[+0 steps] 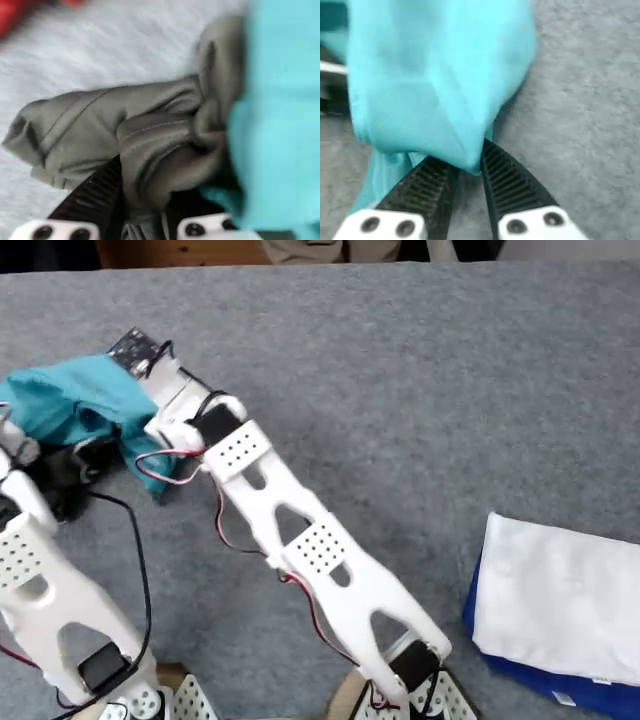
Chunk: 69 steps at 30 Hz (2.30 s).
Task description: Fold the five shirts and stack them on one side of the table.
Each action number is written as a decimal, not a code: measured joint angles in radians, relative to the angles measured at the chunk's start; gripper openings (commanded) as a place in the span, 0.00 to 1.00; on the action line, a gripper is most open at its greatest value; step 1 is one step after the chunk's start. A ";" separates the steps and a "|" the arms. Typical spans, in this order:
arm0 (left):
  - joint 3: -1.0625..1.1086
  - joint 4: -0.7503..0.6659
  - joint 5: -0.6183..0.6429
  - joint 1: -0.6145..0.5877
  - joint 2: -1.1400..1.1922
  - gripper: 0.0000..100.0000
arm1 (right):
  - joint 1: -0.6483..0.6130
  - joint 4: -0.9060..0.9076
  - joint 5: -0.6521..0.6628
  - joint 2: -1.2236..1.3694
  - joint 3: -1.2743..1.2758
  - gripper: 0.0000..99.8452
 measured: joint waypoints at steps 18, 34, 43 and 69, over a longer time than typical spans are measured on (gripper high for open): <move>-0.713 0.002 0.089 -0.330 0.000 0.02 | 0.296 0.311 0.020 -0.210 0.000 0.00; -0.735 0.157 0.153 -0.135 0.000 0.31 | 0.462 0.595 0.413 -0.284 0.000 0.39; -0.750 0.195 0.212 -0.104 0.000 0.31 | 0.333 0.595 0.416 -0.397 0.000 0.24; -0.733 0.081 0.413 0.227 0.390 0.31 | 0.129 0.146 0.345 0.037 -0.008 0.00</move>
